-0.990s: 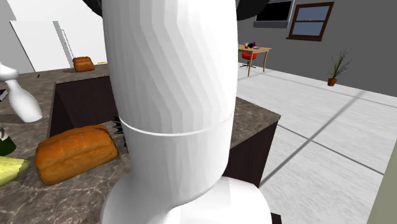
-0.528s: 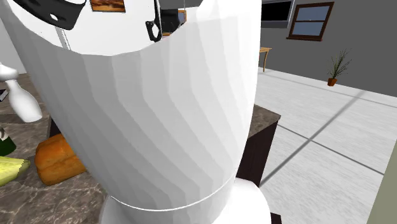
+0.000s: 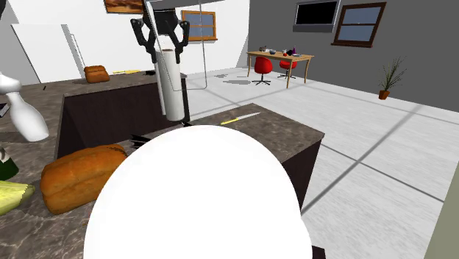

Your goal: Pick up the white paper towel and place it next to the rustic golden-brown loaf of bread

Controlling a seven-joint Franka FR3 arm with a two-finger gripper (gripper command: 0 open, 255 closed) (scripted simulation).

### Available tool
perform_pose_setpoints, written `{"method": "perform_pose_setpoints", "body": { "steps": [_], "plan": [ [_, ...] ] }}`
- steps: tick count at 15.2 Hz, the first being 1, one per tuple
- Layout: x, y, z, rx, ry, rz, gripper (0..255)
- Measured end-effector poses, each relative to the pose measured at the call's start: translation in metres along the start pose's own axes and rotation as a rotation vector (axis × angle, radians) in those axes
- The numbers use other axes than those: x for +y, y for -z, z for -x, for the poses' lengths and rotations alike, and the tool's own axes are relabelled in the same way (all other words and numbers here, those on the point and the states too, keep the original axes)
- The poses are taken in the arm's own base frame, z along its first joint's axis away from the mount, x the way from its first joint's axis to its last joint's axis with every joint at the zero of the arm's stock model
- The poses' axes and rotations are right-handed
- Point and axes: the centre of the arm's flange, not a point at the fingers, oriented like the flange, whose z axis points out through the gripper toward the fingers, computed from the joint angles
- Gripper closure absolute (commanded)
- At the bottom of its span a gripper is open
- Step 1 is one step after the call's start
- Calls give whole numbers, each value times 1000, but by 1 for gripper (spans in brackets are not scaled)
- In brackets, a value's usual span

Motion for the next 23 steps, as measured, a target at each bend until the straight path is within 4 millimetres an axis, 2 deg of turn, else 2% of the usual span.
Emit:
{"method": "perform_pose_setpoints", "body": {
  "steps": [19,23],
  "plan": [
    [-175,20,180,0,0,0,255],
    [-185,5,189,-1,-1,0,255]
  ]
}}
